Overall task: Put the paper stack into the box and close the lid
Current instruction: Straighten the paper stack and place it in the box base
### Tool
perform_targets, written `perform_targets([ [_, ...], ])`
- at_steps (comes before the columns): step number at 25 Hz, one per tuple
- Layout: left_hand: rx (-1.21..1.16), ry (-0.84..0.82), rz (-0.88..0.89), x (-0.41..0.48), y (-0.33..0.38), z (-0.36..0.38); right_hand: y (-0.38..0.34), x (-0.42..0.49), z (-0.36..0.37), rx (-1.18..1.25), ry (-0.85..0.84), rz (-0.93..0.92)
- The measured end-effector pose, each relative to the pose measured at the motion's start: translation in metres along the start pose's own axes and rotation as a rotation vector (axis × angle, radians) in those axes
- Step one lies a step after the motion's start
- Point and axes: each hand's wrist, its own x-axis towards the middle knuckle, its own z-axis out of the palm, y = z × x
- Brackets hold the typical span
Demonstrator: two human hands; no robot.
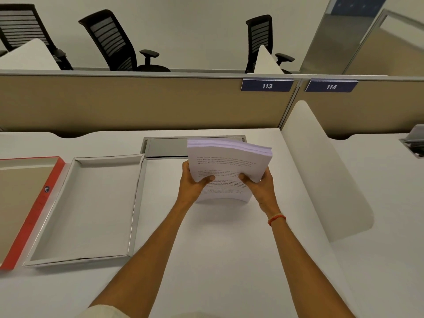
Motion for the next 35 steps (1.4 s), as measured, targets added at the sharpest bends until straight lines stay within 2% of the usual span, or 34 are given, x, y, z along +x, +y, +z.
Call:
perform_targets([
  [13,0.023,-0.038,-0.074,0.009,-0.008,-0.008,0.014,-0.003,0.007,0.015,0.020,0.055],
  [22,0.023,0.026,-0.061,0.015,-0.002,-0.008,0.005,0.010,0.020,-0.030,0.116,0.106],
  [30,0.179,0.007,0.026,0.030,0.031,-0.033,-0.033,0.026,0.044,-0.080,0.089,0.180],
  [35,0.249,-0.024,-0.011,0.037,0.044,-0.056,-0.051,0.028,0.063,-0.104,0.035,0.255],
])
